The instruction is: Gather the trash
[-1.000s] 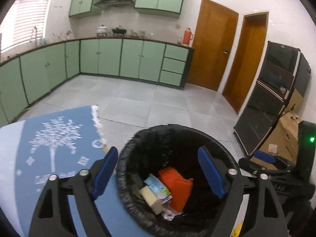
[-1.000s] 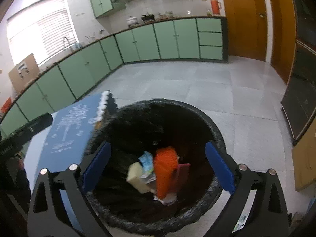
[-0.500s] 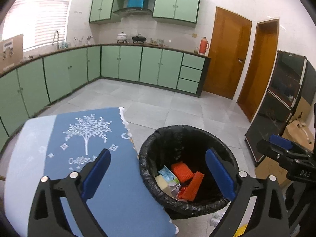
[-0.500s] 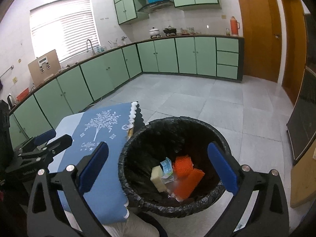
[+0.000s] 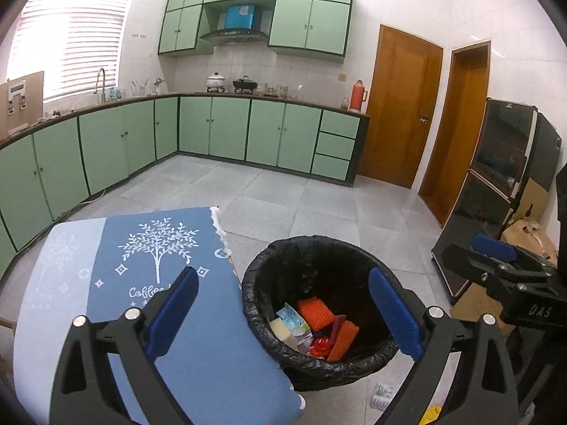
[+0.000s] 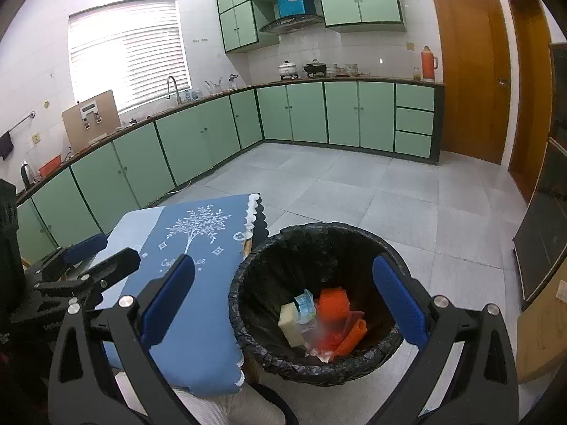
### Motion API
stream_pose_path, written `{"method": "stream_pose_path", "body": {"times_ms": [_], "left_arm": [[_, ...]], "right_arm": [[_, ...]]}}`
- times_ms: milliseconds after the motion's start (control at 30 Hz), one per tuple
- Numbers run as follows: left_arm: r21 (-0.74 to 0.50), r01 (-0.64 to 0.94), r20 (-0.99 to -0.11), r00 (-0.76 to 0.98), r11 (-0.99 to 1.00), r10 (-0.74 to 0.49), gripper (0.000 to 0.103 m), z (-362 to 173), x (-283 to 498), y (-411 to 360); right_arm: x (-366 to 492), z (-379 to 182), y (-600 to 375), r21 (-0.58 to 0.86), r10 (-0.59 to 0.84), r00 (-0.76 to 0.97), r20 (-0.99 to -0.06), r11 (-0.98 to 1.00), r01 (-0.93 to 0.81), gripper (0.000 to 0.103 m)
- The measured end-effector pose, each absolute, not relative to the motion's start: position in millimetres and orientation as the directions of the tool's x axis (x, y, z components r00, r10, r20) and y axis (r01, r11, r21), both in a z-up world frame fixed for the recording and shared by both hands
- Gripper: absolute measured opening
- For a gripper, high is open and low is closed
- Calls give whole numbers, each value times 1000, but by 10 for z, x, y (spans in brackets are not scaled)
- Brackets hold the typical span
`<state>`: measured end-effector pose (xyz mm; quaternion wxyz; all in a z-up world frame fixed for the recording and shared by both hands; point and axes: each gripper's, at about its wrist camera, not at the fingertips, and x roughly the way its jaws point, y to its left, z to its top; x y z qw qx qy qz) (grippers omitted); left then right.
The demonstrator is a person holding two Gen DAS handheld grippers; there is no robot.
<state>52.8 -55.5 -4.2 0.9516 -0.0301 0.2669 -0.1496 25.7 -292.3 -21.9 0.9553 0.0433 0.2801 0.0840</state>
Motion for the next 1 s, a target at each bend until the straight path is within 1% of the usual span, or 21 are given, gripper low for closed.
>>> {"method": "stream_pose_path", "body": {"times_ms": [300, 1000], "left_arm": [[-139, 260, -482, 825, 956, -294, 95, 19, 460, -546], [-142, 245, -473, 834, 959, -284, 95, 74, 421, -498]], "right_arm": [[212, -167, -2881, 122, 191, 833, -519, 981, -149, 98], [236, -151, -2796, 105, 200, 835, -513, 980, -170, 98]]}}
